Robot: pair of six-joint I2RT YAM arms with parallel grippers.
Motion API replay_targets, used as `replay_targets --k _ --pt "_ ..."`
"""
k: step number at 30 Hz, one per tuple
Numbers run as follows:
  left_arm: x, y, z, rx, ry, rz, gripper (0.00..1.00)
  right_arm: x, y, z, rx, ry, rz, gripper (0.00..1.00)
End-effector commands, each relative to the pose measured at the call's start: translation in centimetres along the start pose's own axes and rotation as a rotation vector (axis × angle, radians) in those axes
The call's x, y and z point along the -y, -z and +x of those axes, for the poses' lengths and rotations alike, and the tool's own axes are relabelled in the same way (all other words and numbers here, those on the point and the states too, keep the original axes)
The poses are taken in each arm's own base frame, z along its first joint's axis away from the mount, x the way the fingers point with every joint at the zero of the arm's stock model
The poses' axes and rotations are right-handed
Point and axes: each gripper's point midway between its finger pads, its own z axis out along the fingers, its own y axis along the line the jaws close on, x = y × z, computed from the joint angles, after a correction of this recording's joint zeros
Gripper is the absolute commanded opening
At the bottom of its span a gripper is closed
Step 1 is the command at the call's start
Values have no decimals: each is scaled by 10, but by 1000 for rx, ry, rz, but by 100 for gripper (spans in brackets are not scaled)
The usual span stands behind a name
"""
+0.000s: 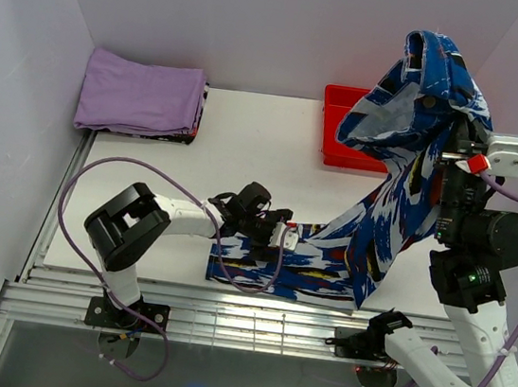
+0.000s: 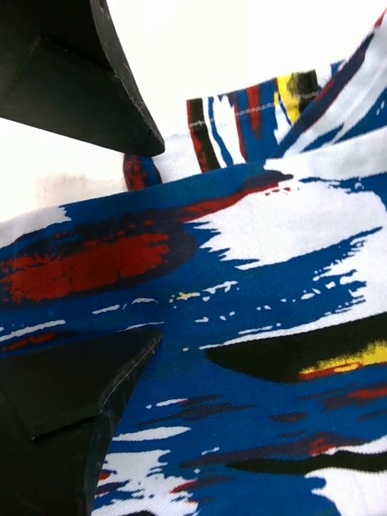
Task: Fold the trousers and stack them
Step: Move the trousers to the center of the board, then flatten the trousers out
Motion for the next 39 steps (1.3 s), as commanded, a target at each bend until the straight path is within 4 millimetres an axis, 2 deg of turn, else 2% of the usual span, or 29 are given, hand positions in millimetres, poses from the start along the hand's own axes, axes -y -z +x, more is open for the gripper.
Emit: replay_targets --k 1,5,11,13,14,17,18,20,21,22,23,24,25,26,27,28,29,31,32,33,34,35,36,37,38,39 --pt "-25 10 -26 53 -158 -108 98 16 3 -32 105 -42 47 8" --pt "-25 -4 -15 12 -151 -60 98 14 3 -26 88 -49 43 8" --pt "4 -25 21 -87 -92 194 97 15 1 -21 73 -27 50 8" --pt "8 -28 29 -119 -58 258 88 14 2 -18 67 -21 50 8" --pt "10 -29 36 -161 -8 309 72 14 2 -16 63 -15 49 8" --pt "8 -16 49 -232 57 345 49 15 3 -12 52 0 56 8" --pt "10 -7 55 -258 82 352 37 14 3 -10 50 3 54 8" --pt "-6 17 62 -289 106 289 18 11 4 -4 40 1 44 8" --pt "-6 30 76 -343 133 270 0 9 4 -1 33 -2 42 8" --pt "-16 48 74 -352 142 219 0 5 5 8 15 -11 37 8" --pt "-28 72 87 -371 199 160 0 4 6 13 6 -14 34 8" --pt "-24 90 99 -404 241 148 0 1 7 20 -11 -15 30 8" --pt "-40 125 107 -411 278 52 0 -4 8 33 -39 -31 23 8" --pt "-44 145 114 -422 299 10 0 -7 9 41 -62 -38 22 8" --pt "-43 165 121 -440 296 -13 0 -12 11 52 -96 -43 8 8" --pt "-42 195 140 -461 348 -70 0 -19 14 69 -139 -52 -4 8" --pt "-47 219 138 -463 335 -134 0 -25 17 79 -167 -103 -12 8" --pt "-43 250 151 -498 335 -183 0 -42 27 107 -239 -134 -59 8" --pt "-38 275 162 -519 368 -238 0 -56 40 131 -283 -145 -108 8" --pt "-32 284 170 -535 386 -251 0 -65 48 145 -308 -170 -136 9" --pt "-25 307 187 -575 421 -287 0 -71 57 152 -316 -170 -169 12" --pt "-16 314 196 -591 448 -290 0 -81 67 162 -333 -166 -225 17" --pt "-10 319 202 -602 473 -298 0 -87 84 190 -389 -121 -252 34" --pt "-4 330 212 -619 507 -316 0 -82 98 199 -416 -83 -258 48" --pt "6 331 219 -623 538 -312 0 -79 107 208 -432 -34 -261 69" --pt "10 331 223 -628 555 -313 0 -73 119 225 -462 71 -270 75"
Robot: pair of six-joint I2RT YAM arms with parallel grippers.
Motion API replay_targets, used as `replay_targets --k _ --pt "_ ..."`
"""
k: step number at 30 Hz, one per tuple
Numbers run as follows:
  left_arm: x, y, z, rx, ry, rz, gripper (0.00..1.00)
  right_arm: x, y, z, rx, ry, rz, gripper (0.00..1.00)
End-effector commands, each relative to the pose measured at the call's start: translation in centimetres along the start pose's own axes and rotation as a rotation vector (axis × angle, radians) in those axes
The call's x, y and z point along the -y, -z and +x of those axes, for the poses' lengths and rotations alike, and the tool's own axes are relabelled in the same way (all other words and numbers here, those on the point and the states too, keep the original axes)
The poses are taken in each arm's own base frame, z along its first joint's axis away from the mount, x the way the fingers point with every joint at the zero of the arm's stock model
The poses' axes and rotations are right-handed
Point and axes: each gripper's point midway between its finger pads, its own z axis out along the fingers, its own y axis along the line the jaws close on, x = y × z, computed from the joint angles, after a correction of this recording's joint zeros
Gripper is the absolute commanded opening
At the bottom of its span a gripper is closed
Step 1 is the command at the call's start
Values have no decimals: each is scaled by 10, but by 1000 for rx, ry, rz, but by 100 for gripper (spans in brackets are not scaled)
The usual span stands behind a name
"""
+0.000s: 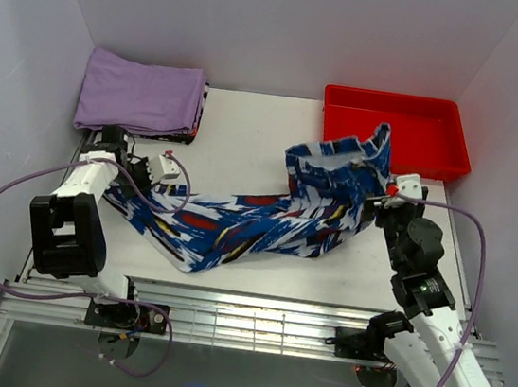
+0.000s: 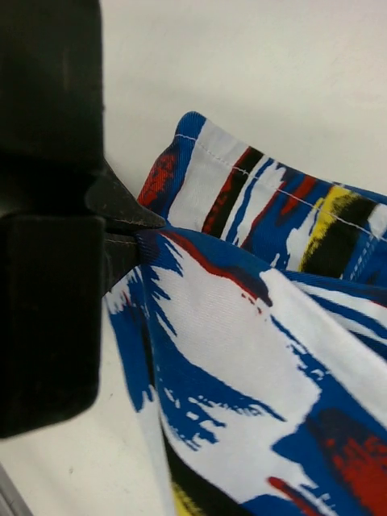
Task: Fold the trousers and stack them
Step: Flatten the trousers out
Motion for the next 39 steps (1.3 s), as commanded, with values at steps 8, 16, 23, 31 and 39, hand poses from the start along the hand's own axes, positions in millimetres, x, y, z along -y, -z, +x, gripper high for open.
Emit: replay_targets --k 8,16,23,31,39 --pt "25 -22 49 -88 144 64 0 47 47 -10 -28 378 93 98" --pt "23 -32 49 -106 333 118 0 -27 -12 3 -242 291 -394 95" --pt "14 -21 34 -59 386 110 0 -23 -87 65 -593 143 -671 94" --pt "10 -20 37 -58 394 99 0 64 -116 159 -778 99 -515 80" --pt "7 -24 41 -67 424 108 0 69 -99 225 -897 -26 -458 79"
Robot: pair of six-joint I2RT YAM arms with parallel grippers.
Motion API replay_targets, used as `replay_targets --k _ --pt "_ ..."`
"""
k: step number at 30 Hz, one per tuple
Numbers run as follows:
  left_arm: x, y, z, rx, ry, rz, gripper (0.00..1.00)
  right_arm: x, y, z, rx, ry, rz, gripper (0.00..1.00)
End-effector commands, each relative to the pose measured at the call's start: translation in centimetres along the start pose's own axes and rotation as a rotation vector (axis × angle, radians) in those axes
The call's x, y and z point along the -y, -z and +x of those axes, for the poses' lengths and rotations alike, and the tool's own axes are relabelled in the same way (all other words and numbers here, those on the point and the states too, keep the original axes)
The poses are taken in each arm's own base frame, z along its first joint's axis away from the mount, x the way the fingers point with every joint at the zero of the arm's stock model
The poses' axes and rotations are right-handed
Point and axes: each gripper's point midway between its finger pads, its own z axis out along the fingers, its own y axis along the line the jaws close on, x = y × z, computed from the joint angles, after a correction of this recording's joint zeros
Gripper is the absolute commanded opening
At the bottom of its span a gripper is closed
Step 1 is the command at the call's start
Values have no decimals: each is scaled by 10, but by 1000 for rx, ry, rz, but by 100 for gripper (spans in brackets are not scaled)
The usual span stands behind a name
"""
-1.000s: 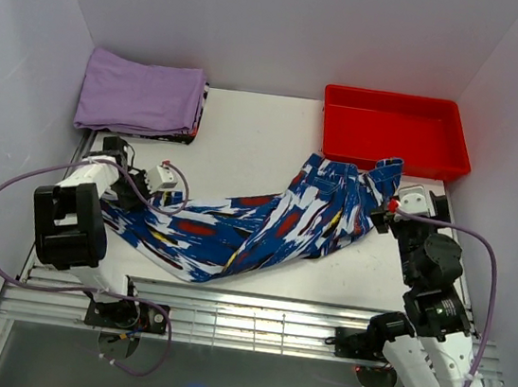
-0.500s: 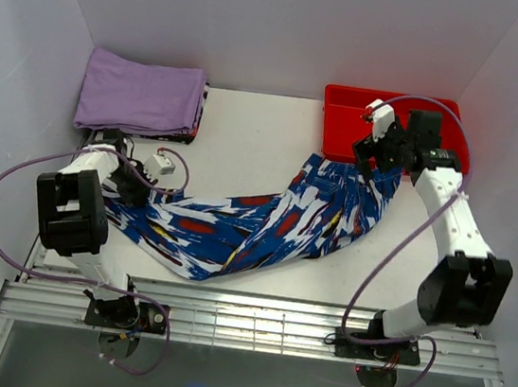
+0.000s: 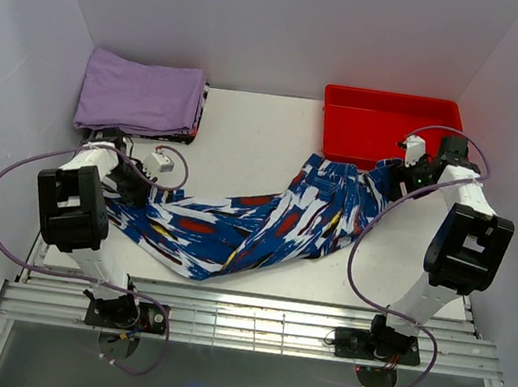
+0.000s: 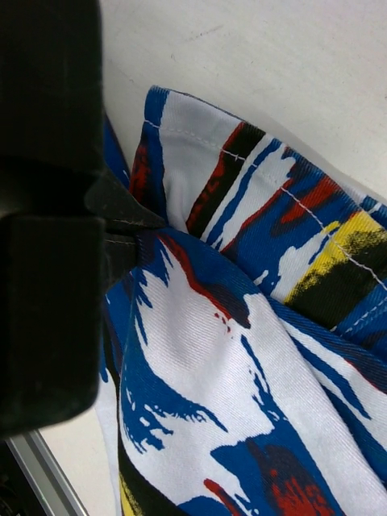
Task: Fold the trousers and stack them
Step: Flatten the trousers out
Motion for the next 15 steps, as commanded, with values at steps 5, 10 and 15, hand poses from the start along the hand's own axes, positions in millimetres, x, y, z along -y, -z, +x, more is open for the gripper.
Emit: replay_targets --k 5,10,15 --pt "-12 9 -18 66 12 -23 0 16 -14 2 165 -253 109 87" --pt "-12 9 -20 69 25 -21 0 16 -24 -4 313 -447 35 95" --pt "-13 7 -15 52 48 -18 0 9 -31 -14 388 -489 -93 72"
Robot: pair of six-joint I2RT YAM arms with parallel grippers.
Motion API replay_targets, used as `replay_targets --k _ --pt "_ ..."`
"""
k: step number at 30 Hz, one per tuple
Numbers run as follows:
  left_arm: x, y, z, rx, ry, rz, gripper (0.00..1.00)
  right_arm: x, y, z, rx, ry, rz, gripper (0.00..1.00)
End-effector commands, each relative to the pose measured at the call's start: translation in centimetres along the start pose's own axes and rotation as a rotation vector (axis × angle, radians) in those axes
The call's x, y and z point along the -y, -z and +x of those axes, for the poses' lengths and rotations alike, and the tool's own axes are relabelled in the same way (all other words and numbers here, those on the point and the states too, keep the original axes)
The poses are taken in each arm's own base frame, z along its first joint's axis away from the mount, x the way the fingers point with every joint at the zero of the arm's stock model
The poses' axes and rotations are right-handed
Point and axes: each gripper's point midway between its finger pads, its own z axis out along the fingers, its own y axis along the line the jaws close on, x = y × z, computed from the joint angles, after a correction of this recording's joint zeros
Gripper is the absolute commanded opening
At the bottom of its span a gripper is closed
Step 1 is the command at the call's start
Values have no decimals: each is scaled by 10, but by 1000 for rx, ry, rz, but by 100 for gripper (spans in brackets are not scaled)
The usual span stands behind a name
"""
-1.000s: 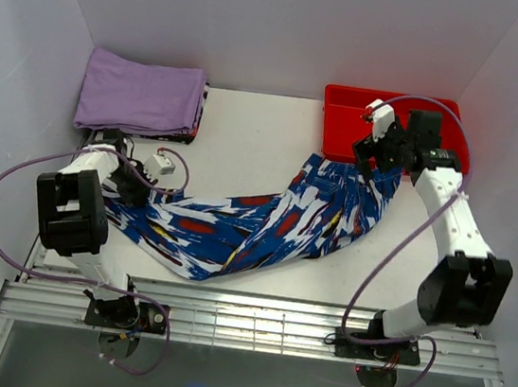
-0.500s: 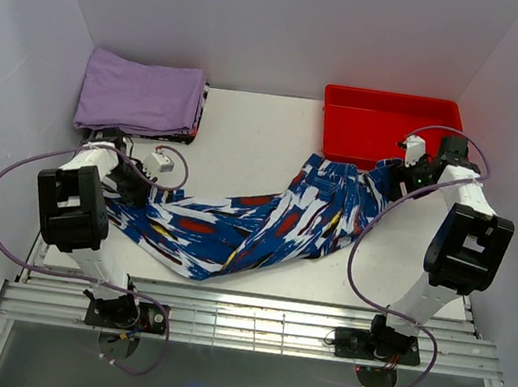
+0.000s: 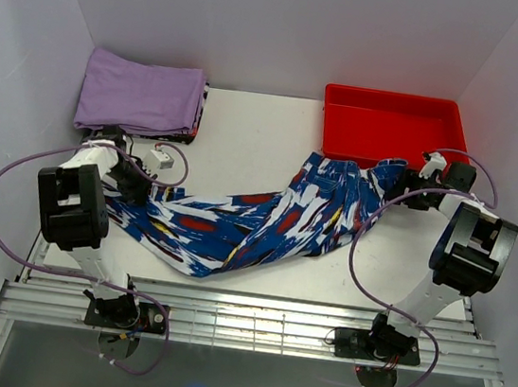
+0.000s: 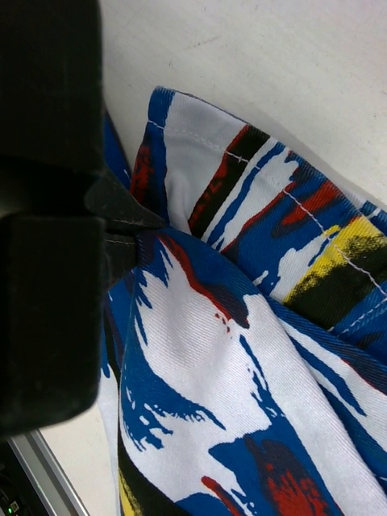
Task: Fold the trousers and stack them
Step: Flatten the trousers out
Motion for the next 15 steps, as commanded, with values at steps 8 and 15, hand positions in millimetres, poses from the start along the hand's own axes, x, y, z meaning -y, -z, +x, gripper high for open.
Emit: replay_targets --k 8,15 --pt "-8 2 -16 53 57 15 0 -4 56 -24 235 -127 -213 8" --pt "-8 3 -17 52 71 19 0 21 122 15 258 -276 -129 8"
